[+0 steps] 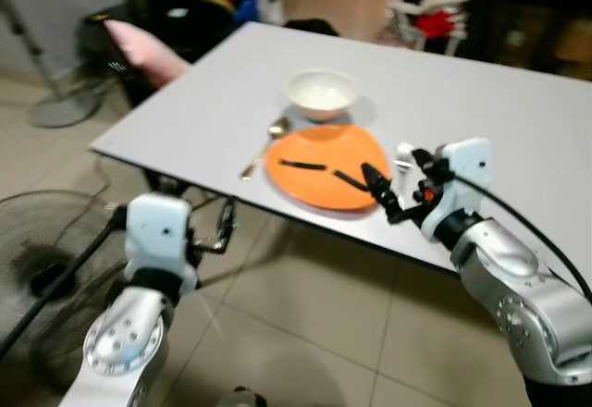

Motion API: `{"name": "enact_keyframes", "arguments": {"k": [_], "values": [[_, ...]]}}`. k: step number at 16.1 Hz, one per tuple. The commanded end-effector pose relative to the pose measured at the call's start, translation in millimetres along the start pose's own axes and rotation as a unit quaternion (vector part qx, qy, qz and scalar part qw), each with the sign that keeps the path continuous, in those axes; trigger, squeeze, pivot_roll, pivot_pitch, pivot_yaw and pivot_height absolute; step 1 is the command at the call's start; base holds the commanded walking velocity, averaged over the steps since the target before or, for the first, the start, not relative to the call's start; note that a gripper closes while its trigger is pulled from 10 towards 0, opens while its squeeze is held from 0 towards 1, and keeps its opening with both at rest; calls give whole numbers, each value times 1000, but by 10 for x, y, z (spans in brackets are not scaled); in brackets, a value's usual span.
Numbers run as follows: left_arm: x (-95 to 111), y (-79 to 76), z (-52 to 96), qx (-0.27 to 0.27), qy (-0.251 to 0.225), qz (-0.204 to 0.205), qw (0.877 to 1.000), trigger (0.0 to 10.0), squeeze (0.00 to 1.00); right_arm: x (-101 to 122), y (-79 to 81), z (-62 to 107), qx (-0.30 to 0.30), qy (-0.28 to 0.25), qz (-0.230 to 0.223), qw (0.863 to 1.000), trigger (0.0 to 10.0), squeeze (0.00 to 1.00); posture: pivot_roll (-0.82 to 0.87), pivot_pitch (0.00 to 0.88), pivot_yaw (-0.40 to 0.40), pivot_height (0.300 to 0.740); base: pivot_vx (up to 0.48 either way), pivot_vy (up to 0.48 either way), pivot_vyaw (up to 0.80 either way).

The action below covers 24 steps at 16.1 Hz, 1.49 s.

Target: Setting the table

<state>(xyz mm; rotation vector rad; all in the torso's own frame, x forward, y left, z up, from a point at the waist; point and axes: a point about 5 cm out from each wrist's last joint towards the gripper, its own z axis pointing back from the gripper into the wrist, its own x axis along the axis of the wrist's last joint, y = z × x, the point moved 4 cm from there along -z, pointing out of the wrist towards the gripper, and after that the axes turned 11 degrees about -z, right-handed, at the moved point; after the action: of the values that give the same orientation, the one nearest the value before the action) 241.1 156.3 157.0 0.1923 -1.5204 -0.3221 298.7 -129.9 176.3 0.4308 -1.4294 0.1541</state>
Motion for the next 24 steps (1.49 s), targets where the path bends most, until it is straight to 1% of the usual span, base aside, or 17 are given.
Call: {"name": "enact_keyframes", "arguments": {"k": [1,2,3,4,6,7,9,10,11,14,18,20,24], "values": [[-30,55,45,21,8,-5,1000,10000,0,20,33,59,12,-11,16,1000,10000,0,-81,0,53,740,0,0,800],[-38,57,68,24,11,-8,1000,10000,0,-5,49,79,21,-8,13,1000,10000,0,-81,0,53,740,0,0,800],[-56,77,121,37,17,-14,999,10000,0,-49,50,104,22,-8,11,1000,10000,0,-70,0,46,740,0,0,800],[-55,88,158,43,19,-21,999,10000,0,-118,39,109,17,-1,-8,1000,10000,0,-65,0,42,740,0,0,800],[-54,90,188,50,20,-35,998,10000,0,-247,42,117,18,11,-26,999,10000,0,-59,0,39,740,0,0,800],[-53,86,197,49,20,-33,998,10000,0,-300,55,113,21,22,-36,999,10000,0,-45,0,29,740,0,0,800],[-18,100,206,54,15,-26,998,10000,0,-326,114,104,46,28,-40,998,10000,0,-42,0,28,740,0,0,800],[-4,105,205,56,12,-27,998,10000,0,-337,122,107,52,31,-39,997,10000,0,-35,0,24,740,0,0,800],[15,118,208,60,7,-36,997,10000,0,-350,126,112,55,32,-39,997,10000,0,-29,0,22,740,0,0,800],[1,117,228,60,13,-35,997,10000,0,-344,151,98,66,30,-34,997,10000,0,-25,0,25,740,0,0,800],[-7,120,237,63,17,-34,997,10000,0,-382,235,97,94,41,-37,994,10000,0,-19,0,18,740,0,0,800],[-11,109,236,63,17,-35,997,10000,0,-382,231,90,90,37,-32,995,10000,0,-20,0,18,740,0,0,800],[-40,117,240,65,21,-43,997,10000,0,-448,196,98,78,43,-38,995,10000,0,-23,0,22,740,0,0,800]]}}
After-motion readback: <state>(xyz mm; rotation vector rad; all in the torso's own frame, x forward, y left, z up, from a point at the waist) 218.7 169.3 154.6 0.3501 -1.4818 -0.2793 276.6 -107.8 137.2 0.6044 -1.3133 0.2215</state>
